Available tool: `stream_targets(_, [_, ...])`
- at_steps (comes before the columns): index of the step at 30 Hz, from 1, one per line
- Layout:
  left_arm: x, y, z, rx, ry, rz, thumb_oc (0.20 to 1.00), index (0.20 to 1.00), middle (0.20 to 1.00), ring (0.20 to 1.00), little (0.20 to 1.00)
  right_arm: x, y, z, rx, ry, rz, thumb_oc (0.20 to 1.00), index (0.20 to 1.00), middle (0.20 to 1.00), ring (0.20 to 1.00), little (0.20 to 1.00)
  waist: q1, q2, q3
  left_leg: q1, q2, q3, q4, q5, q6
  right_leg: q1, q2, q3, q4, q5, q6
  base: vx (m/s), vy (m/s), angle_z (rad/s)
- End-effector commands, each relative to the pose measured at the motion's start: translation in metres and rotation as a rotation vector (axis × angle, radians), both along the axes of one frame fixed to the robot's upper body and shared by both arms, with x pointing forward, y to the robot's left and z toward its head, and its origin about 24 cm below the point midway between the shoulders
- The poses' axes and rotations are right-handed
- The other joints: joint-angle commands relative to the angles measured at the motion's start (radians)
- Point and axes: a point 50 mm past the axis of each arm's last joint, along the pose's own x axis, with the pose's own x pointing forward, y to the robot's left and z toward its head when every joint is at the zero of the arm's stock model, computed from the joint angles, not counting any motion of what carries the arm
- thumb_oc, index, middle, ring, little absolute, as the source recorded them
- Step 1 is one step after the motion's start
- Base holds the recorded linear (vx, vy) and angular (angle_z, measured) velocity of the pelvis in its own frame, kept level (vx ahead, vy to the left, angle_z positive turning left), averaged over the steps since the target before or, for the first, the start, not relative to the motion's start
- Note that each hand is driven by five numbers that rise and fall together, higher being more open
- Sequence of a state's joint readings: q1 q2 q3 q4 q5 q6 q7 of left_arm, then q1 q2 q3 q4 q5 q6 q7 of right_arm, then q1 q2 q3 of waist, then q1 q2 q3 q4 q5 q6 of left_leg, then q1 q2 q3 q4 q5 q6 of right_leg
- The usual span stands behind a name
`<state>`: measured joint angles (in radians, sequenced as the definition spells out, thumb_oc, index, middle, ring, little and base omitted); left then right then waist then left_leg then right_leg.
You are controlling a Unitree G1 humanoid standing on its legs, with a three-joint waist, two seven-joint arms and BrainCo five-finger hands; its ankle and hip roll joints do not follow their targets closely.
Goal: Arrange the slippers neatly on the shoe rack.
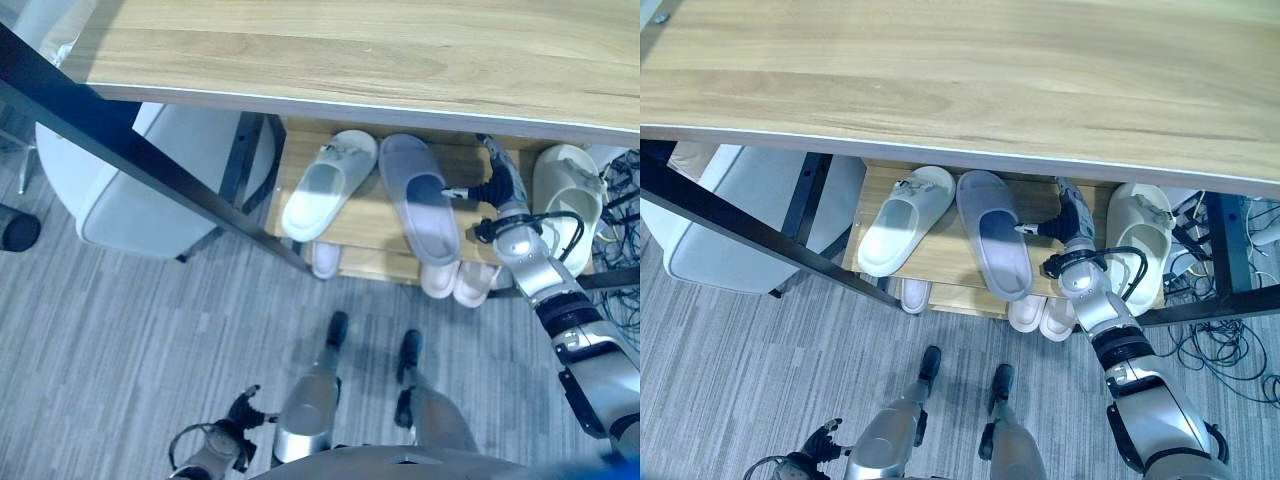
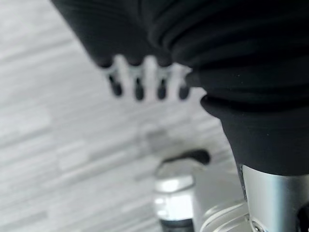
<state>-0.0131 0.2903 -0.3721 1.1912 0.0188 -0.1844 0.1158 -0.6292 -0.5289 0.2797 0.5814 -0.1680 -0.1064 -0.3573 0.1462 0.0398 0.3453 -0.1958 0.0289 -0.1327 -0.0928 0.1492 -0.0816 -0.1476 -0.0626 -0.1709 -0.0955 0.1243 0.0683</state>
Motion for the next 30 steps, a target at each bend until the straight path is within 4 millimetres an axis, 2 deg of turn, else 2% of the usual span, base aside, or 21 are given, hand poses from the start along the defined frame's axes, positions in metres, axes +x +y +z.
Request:
stream_targets(1, [0.022,-0.034,0.0,-0.035,-0.033,-0.092,1.0,1.0,1.0,1.0,1.0,0.007,0.004,0.047,0.031,-0.17,0.053,1.0,1.0,1.0,1.0,1.0,0.034,-0.022,0.013,-0.093,-0.014,-0.024,0.174,-0.145,0.03,0.045,-0.079,0.018,0.129,-0.185,0.063,0.0,0.022,0.11])
stream_targets(9, [0.033,-0.036,0.003,-0.034,-0.068,-0.082,1.0,1.0,1.0,1.0,1.0,0.005,0.014,0.044,0.063,-0.173,0.084,1.0,1.0,1.0,1.0,1.0,0.044,-0.024,0.029,-0.119,-0.026,-0.036,0.188,-0.144,0.027,0.041,-0.085,-0.002,0.129,-0.184,0.066,0.0,0.016,0.14])
stream_targets(10, [0.039,-0.04,0.005,-0.04,-0.087,-0.088,1.0,1.0,1.0,1.0,1.0,0.001,0.021,0.039,0.119,-0.184,0.101,1.0,1.0,1.0,1.0,1.0,0.045,-0.024,0.031,-0.123,-0.03,-0.041,0.184,-0.142,0.028,0.041,-0.088,-0.01,0.129,-0.184,0.067,0.01,0.008,0.11])
stream_targets(17, [0.041,-0.045,0.006,-0.049,-0.102,-0.096,1.0,1.0,1.0,1.0,1.0,-0.001,0.026,0.026,0.112,-0.152,0.099,1.0,1.0,1.0,1.0,1.0,0.045,-0.026,0.035,-0.124,-0.034,-0.047,0.177,-0.141,0.031,0.037,-0.093,-0.016,0.133,-0.185,0.068,0.01,0.011,0.05])
stream_targets(18, [0.041,-0.045,0.006,-0.049,-0.101,-0.099,1.0,1.0,1.0,1.0,1.0,0.0,0.026,0.027,0.107,-0.15,0.095,0.903,0.903,0.903,0.903,0.903,0.046,-0.026,0.036,-0.125,-0.035,-0.047,0.176,-0.139,0.03,0.035,-0.093,-0.016,0.132,-0.183,0.068,0.0,0.015,0.05])
stream_targets(19, [0.041,-0.046,0.006,-0.048,-0.101,-0.1,1.0,1.0,1.0,1.0,1.0,0.002,0.026,0.027,0.102,-0.147,0.09,0.451,0.451,0.451,0.451,0.451,0.047,-0.026,0.037,-0.127,-0.036,-0.048,0.174,-0.138,0.03,0.033,-0.094,-0.018,0.131,-0.182,0.069,0.0,0.017,0.05])
stream_targets(20, [0.042,-0.046,0.006,-0.048,-0.101,-0.101,1.0,1.0,1.0,1.0,1.0,0.003,0.026,0.028,0.099,-0.15,0.085,0.2,0.2,0.2,0.2,0.2,0.047,-0.025,0.039,-0.128,-0.037,-0.048,0.172,-0.136,0.029,0.032,-0.094,-0.018,0.13,-0.181,0.069,0.0,0.019,0.04])
stream_targets(25, [0.043,-0.046,0.006,-0.037,-0.103,-0.095,1.0,1.0,1.0,1.0,1.0,0.0,0.022,0.031,0.091,-0.188,0.05,0.2,0.2,0.2,0.2,0.2,0.042,-0.023,0.045,-0.129,-0.039,-0.046,0.167,-0.134,0.031,0.029,-0.096,-0.022,0.126,-0.179,0.072,0.0,0.0,0.0])
stream_targets(30, [0.047,-0.051,0.008,-0.044,-0.125,-0.088,1.0,1.0,1.0,1.0,1.0,-0.022,0.008,0.026,0.051,-0.281,-0.019,0.2,0.2,0.2,0.2,0.2,0.021,-0.029,0.049,-0.127,-0.038,-0.04,0.17,-0.142,0.035,0.027,-0.097,-0.015,0.128,-0.179,0.074,0.0,0.01,0.04])
